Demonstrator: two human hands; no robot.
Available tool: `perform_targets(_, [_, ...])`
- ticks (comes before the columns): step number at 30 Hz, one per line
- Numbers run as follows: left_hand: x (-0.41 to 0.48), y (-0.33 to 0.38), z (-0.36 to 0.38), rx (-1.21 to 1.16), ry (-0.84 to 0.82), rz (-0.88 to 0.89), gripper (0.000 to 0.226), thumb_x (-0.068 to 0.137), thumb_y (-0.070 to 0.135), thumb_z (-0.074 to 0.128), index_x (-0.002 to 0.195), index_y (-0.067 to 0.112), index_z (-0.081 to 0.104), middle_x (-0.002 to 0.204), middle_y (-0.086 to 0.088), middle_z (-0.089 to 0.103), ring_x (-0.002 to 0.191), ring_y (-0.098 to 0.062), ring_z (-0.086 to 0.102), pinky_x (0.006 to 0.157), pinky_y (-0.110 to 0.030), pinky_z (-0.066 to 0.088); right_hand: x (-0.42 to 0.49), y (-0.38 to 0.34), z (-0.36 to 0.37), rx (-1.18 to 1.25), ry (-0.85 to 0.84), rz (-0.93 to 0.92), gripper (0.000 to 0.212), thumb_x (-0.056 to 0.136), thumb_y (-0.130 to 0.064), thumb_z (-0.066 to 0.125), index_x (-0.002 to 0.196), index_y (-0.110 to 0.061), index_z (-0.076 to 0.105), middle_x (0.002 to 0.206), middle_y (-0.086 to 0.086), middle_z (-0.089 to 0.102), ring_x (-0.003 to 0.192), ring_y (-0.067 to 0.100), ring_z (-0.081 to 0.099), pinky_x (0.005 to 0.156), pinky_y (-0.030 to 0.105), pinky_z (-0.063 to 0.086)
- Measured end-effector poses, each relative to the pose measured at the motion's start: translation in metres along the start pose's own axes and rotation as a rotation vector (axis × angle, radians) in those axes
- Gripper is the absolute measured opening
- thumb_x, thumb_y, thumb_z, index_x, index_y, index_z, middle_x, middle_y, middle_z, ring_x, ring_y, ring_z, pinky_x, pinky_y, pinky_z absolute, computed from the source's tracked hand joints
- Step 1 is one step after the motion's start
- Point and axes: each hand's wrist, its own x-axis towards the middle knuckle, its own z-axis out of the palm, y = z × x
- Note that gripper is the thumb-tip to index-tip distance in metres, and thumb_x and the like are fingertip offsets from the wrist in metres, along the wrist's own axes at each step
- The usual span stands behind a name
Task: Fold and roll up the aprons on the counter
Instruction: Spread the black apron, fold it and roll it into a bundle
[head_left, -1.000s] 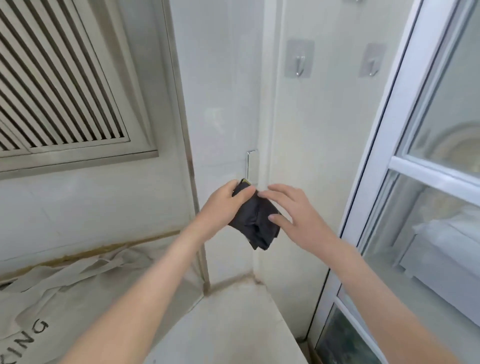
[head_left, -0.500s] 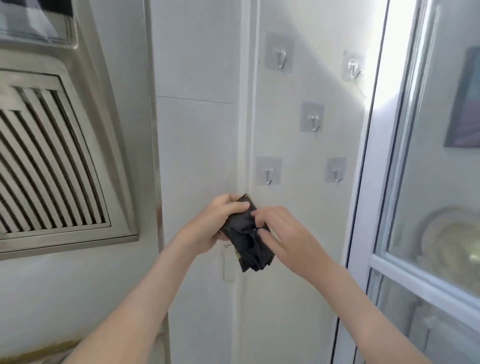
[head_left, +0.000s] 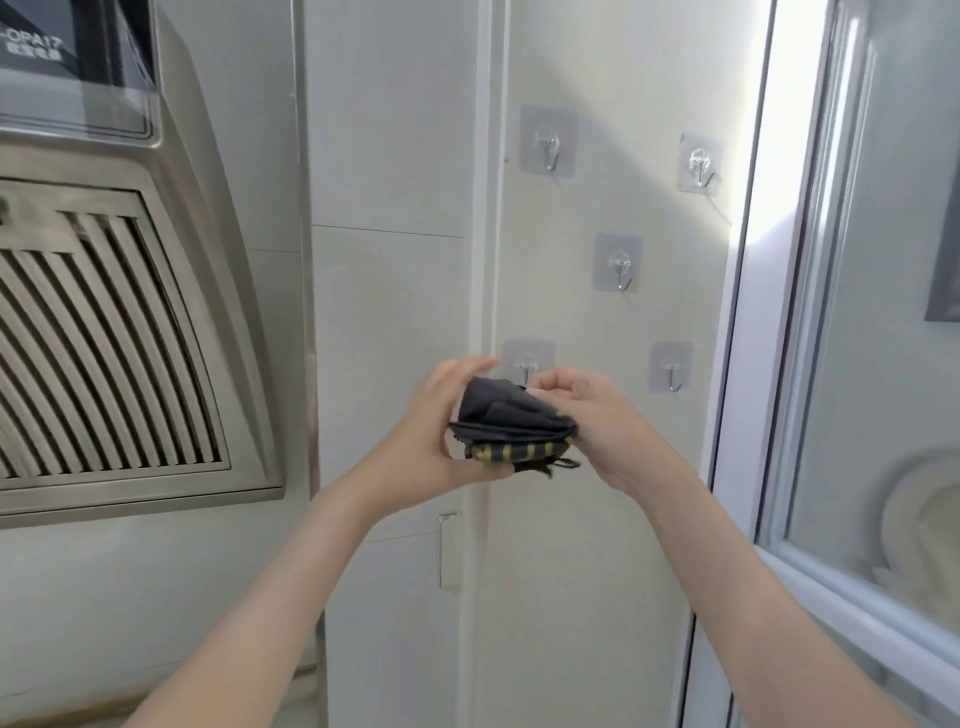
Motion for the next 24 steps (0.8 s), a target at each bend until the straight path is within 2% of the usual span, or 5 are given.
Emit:
perform_targets(4, [0.005,-0.001,0.011,-0.227,0.116,-0.123,0.034,0.079,0.018,0.077,0.102,0.038,0.062,0.095,0.021,0.069,0.098,-0.003,0.061,0.086,-0.023,0.048,0.009,0.003,-0.004,-0.001,0.060,0.008,0.007,0.083,0.003,0.056,0.081,-0.003,0.058,0.063,0.005,0.060,0.056,0.012,0.051,0.049,0.021,0.038])
perform_targets(8, [0.017,0.004,0.022,-0.353,0.149,-0.193,0.052,0.073,0.034,0.073,0.121,0.037,0.052,0.103,0.010,0.071,0.101,-0.012,0.066,0.090,-0.034,0.052,0.018,0.007,-0.010,-0.128,0.088,-0.022,0.025,0.084,0.012,0.046,0.101,0.008,0.064,0.088,0.024,0.070,0.073,0.022,0.060,0.060,0.045,0.051])
perform_targets(13, [0.024,0.001,0.022,-0.325,0.282,-0.254,0.038,0.066,0.052,0.071,0.102,0.047,0.060,0.102,-0.010,0.069,0.095,-0.023,0.067,0.089,-0.048,0.053,0.023,0.008,-0.008,-0.307,0.105,-0.054,0.043,0.076,0.016,0.034,0.091,-0.005,0.069,0.067,0.009,0.061,0.053,0.016,0.048,0.038,0.023,0.035])
perform_targets(19, [0.025,-0.002,0.038,-0.266,0.389,-0.365,0.018,0.087,0.038,0.066,0.092,0.021,0.068,0.089,0.003,0.072,0.089,-0.016,0.067,0.079,-0.036,0.054,0.012,0.020,-0.001,-0.285,0.156,-0.158,0.032,0.084,-0.002,0.051,0.091,-0.032,0.063,0.073,-0.016,0.061,0.064,-0.001,0.052,0.058,0.015,0.041])
perform_targets(24, [0.014,-0.001,0.071,-0.188,0.469,-0.402,0.019,0.095,0.041,0.053,0.094,0.022,0.057,0.088,0.007,0.065,0.083,-0.008,0.060,0.067,-0.017,0.045,-0.008,0.032,-0.006,0.041,0.112,-0.168,0.030,0.100,-0.004,0.039,0.113,-0.012,0.065,0.105,-0.001,0.070,0.093,0.006,0.065,0.072,0.011,0.048])
